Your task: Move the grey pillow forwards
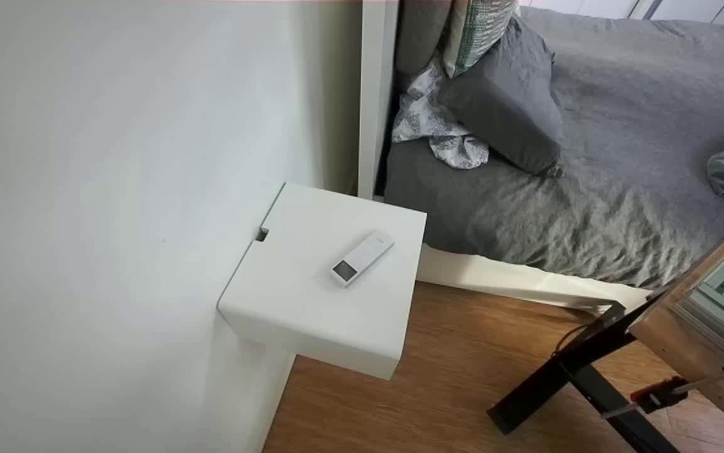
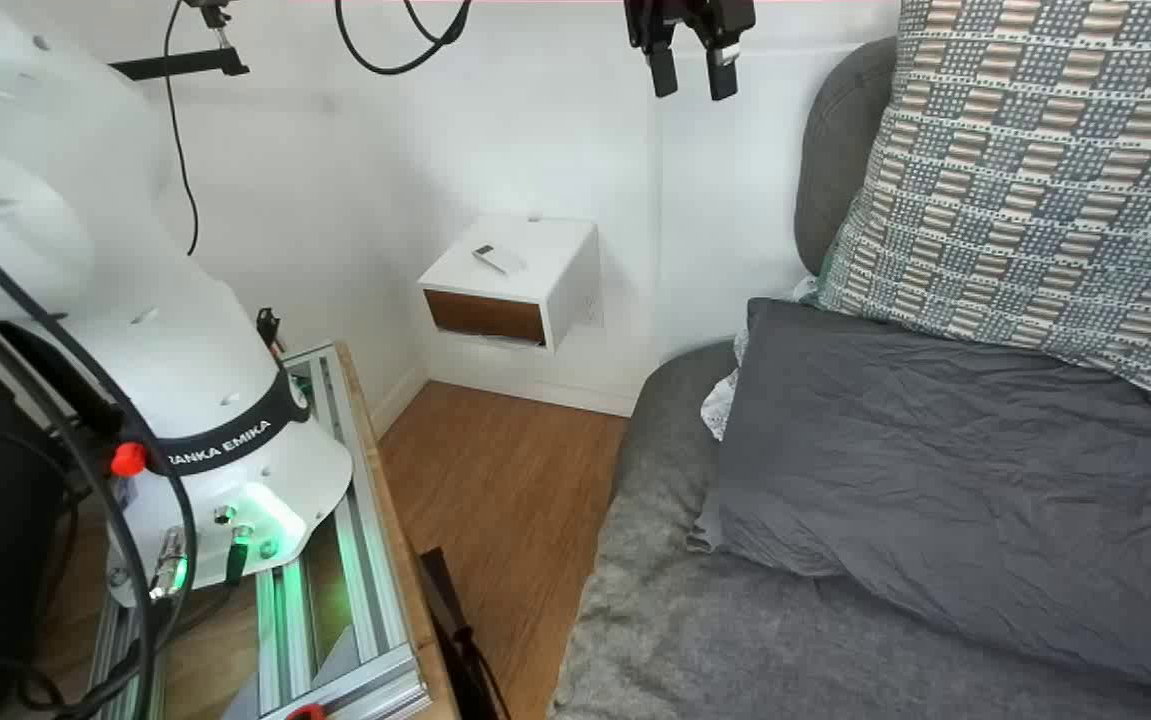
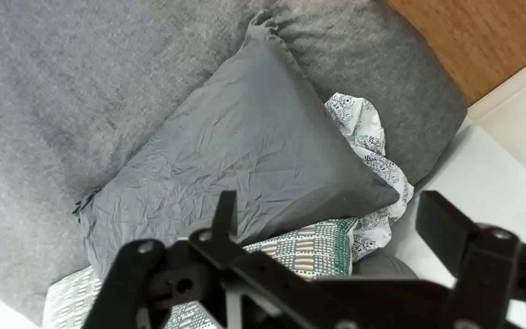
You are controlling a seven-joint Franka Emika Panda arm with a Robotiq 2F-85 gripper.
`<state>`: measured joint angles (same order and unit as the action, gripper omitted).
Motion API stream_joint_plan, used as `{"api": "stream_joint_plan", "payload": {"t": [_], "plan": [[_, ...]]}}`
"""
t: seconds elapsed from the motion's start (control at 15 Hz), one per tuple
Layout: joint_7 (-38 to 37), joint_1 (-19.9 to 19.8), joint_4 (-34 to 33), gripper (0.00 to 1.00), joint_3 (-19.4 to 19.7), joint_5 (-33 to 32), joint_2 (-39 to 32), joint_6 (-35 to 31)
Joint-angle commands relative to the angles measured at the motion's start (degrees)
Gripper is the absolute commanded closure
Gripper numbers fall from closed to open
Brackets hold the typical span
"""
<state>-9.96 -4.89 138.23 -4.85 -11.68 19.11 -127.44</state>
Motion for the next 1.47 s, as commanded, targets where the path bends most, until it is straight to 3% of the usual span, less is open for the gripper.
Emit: {"api": "stream_joint_plan", "payload": {"t": [0.0, 1.0, 1.4], "plan": [[-0.2, 0.8, -0.1, 0.00, 0.8, -0.3, 0.0, 0.2], [-0.2, 0.8, -0.1, 0.00, 0.8, -0.3, 0.0, 0.2], [6.4, -1.2, 2.6, 0.00, 9.6, 6.5, -4.2, -5.9]]}}
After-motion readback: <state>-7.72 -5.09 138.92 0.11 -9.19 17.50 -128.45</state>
